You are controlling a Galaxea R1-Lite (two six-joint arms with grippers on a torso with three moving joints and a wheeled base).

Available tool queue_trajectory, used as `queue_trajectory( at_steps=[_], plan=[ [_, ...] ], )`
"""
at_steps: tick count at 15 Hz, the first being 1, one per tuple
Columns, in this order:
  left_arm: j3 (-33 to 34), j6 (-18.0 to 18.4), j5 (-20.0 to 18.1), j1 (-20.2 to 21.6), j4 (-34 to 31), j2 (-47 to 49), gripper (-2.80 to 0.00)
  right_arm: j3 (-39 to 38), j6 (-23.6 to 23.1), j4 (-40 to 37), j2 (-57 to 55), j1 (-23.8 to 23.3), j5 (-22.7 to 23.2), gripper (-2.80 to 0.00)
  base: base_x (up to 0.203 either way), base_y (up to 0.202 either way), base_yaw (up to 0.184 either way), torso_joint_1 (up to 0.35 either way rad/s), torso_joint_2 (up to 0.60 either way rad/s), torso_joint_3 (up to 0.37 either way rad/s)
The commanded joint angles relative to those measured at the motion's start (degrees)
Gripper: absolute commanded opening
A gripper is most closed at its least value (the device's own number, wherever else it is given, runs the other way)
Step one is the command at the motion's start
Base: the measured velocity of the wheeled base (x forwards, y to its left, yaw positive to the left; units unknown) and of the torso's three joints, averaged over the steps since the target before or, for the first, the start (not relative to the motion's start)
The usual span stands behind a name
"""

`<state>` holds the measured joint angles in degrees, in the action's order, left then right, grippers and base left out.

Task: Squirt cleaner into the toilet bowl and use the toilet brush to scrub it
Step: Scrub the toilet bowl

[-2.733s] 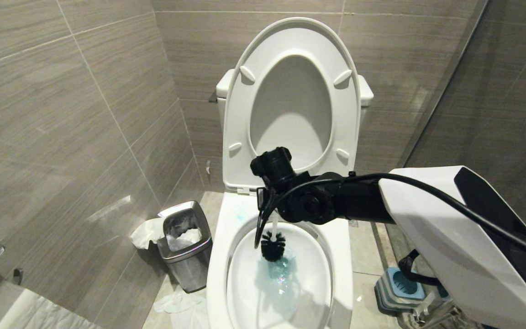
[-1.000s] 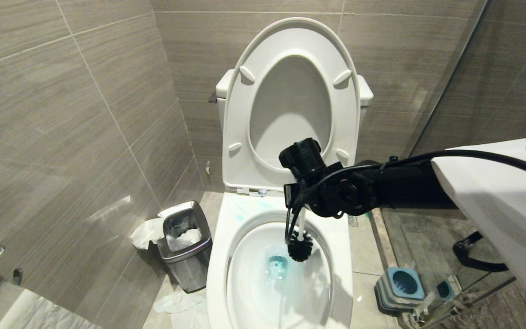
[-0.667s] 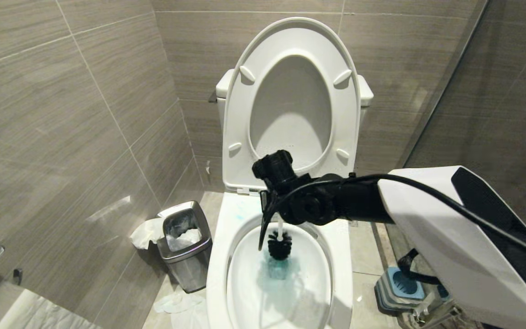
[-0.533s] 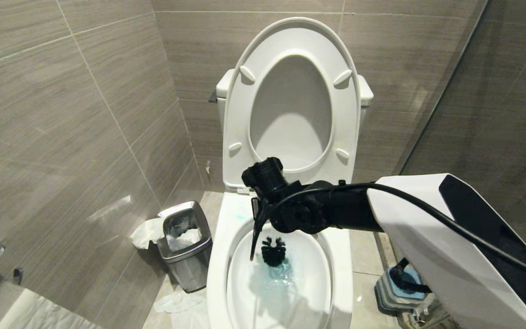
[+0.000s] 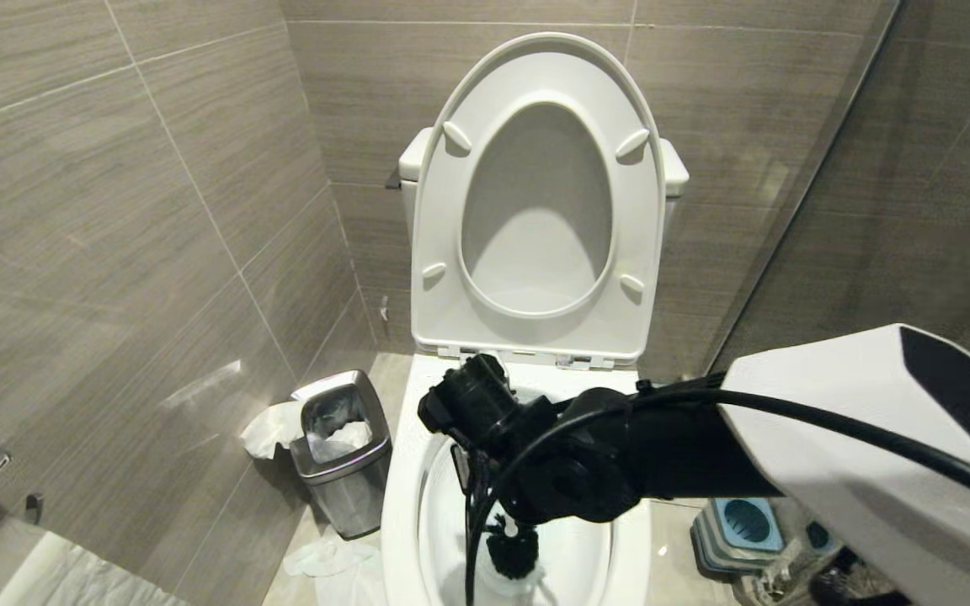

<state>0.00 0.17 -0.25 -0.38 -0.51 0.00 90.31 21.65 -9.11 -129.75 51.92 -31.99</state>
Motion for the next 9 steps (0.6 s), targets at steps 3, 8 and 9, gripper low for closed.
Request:
queue_trajectory(
  at_steps=[3, 8, 9],
  plan=[
    [0.11, 0.01, -0.01, 0.03, -0.02, 0.09, -2.8, -9.88, 0.67, -0.12, 10.04, -1.04, -2.19, -2.8, 0.0, 0.0, 0.0, 0.0, 0.0, 0.0],
    [0.18, 0.01, -0.01, 0.03, -0.02, 0.05, -2.8, -7.13, 0.55, -0.12, 8.29, -5.42, -3.28, -2.8, 0.0, 0.0, 0.0, 0.0, 0.0, 0.0],
    [0.14, 0.01, -0.01, 0.03, -0.02, 0.09, -2.8, -5.25, 0.56, -0.12, 7.17, -6.46, -4.09, -2.8, 0.0, 0.0, 0.0, 0.0, 0.0, 0.0]
  ],
)
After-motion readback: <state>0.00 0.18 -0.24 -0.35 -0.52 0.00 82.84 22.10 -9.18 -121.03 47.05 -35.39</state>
